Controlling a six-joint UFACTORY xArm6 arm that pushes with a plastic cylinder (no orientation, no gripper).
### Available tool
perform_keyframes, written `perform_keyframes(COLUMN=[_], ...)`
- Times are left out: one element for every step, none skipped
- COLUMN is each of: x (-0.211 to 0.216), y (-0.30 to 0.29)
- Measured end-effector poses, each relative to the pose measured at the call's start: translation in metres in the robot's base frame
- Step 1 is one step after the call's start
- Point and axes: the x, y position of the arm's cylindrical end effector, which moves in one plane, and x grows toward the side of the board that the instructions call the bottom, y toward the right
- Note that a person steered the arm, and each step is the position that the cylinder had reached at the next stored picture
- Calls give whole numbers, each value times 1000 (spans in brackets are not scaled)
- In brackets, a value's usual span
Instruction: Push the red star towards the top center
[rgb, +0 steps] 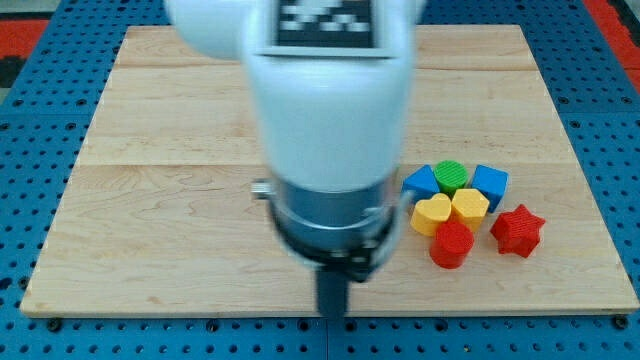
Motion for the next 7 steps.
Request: perform_keyframes(x=[0,-33,-76,-106,-121,-144,-180], y=[122,183,175,172,187,198,170])
